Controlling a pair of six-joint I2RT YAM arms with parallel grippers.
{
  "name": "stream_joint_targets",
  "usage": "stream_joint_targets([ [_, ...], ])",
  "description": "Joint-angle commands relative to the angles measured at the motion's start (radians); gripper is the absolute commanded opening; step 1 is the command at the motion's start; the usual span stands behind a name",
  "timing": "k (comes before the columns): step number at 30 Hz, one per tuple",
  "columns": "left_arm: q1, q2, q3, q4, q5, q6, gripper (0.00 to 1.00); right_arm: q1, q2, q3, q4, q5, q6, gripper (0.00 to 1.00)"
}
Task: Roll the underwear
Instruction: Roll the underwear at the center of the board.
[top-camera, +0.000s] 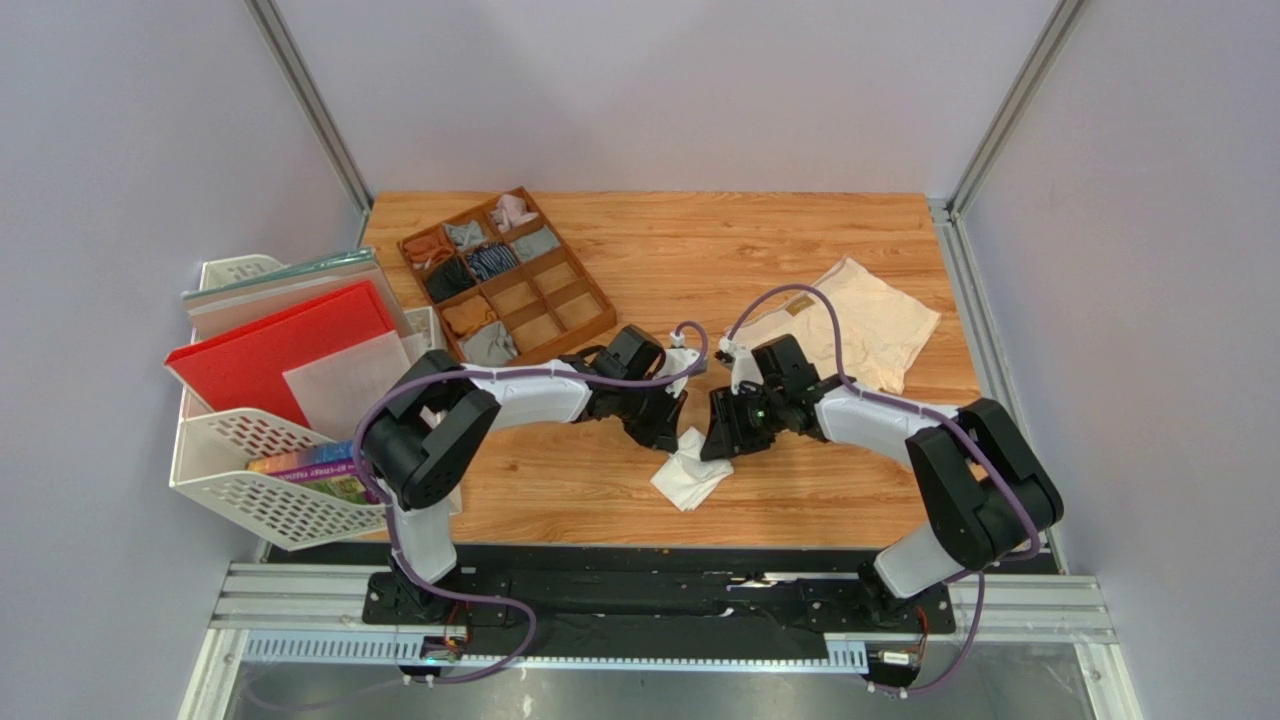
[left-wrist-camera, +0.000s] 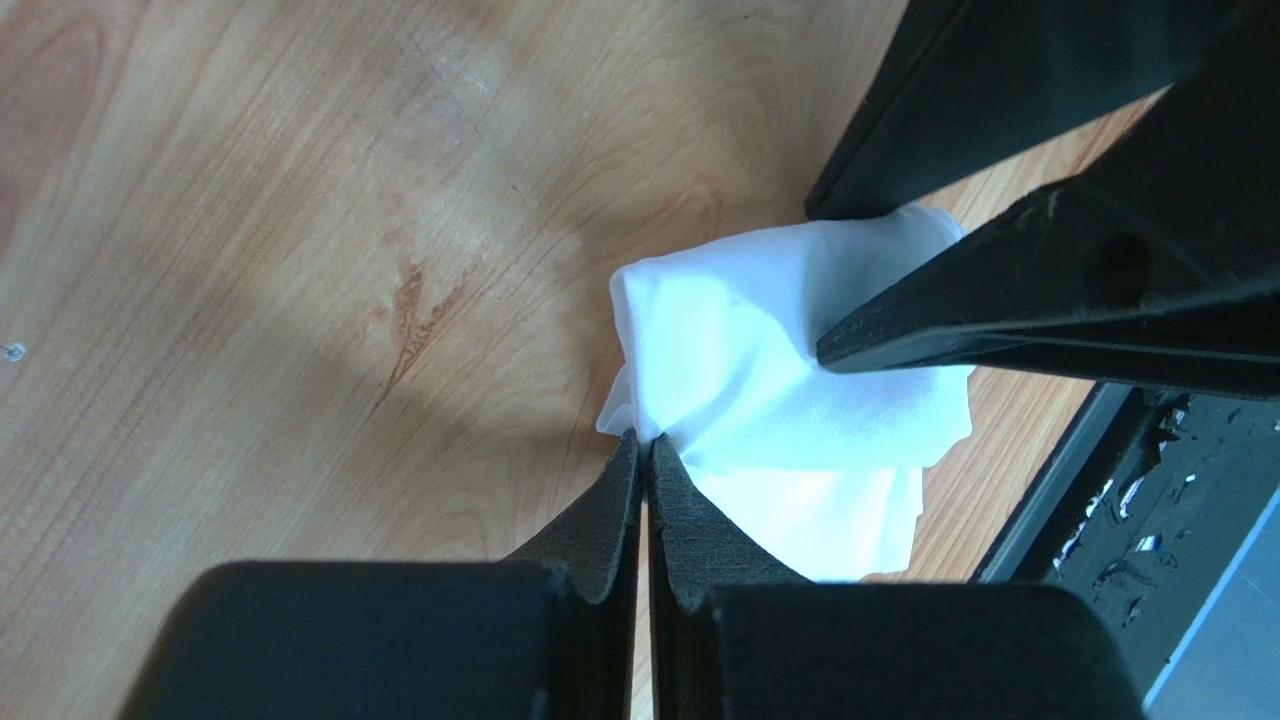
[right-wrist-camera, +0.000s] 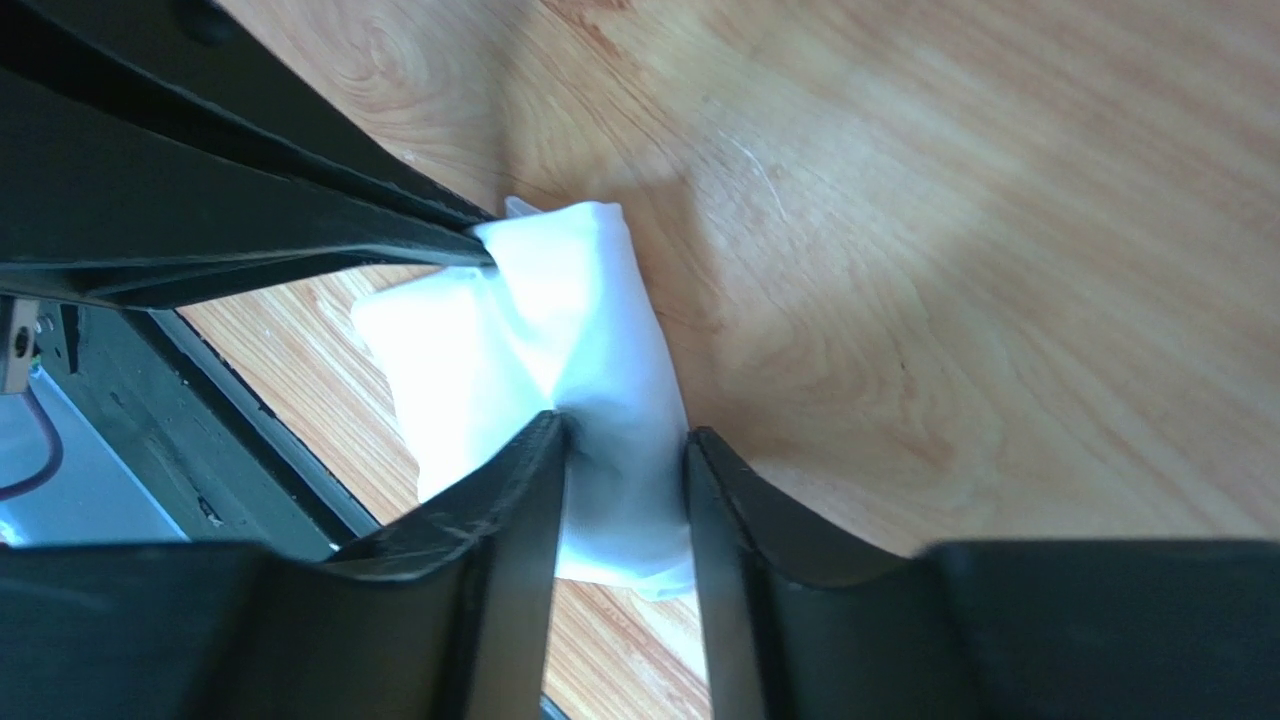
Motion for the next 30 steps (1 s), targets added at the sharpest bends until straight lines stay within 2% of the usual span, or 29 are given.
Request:
stream_joint_targets([
  [1, 0.003, -0.048, -0.020, -0.009, -0.040, 0.008, 0.00, 0.003, 0.004, 0.009, -0.050, 0.037, 0.032, 0.36],
  [2, 0.003, -0.051, -0.022, -0.004, -0.040, 0.002, 0.00, 0.006, 0.004, 0.008, -0.048, 0.043, 0.037, 0.33],
  [3, 0.003, -0.054, -0.025, 0.001, -0.046, -0.003, 0.03, 0.006, 0.007, 0.006, -0.044, 0.045, 0.043, 0.26],
  [5, 0.006, -0.063, -0.023, 0.005, -0.056, -0.024, 0.11, 0.015, 0.011, 0.006, -0.027, 0.054, 0.060, 0.20],
  [6, 0.008, -0.066, -0.022, 0.007, -0.065, -0.032, 0.28, 0.017, 0.019, 0.006, -0.022, 0.060, 0.063, 0.15],
  [8, 0.012, -0.077, -0.020, 0.007, -0.071, -0.055, 0.42, 0.032, 0.024, 0.011, -0.018, 0.105, 0.080, 0.07],
  [9, 0.026, -0.083, -0.020, 0.007, -0.079, -0.065, 0.58, 0.041, 0.021, 0.014, -0.024, 0.135, 0.088, 0.03],
  [11, 0.046, -0.113, -0.026, 0.001, -0.080, -0.104, 0.64, 0.070, -0.005, 0.020, -0.033, 0.227, 0.094, 0.00],
  [12, 0.075, -0.126, -0.038, 0.002, -0.083, -0.121, 0.78, 0.081, -0.019, 0.023, -0.039, 0.263, 0.095, 0.00],
  [19, 0.127, -0.267, -0.114, 0.001, -0.117, -0.225, 0.79, 0.132, -0.130, 0.092, -0.138, 0.569, 0.082, 0.00],
  [24, 0.127, -0.270, -0.207, 0.114, -0.076, -0.312, 0.76, 0.178, -0.168, 0.141, -0.180, 0.718, 0.068, 0.00],
  [30, 0.127, -0.210, -0.241, 0.215, -0.007, -0.386, 0.72, 0.270, -0.115, 0.186, -0.228, 0.889, 0.045, 0.00],
])
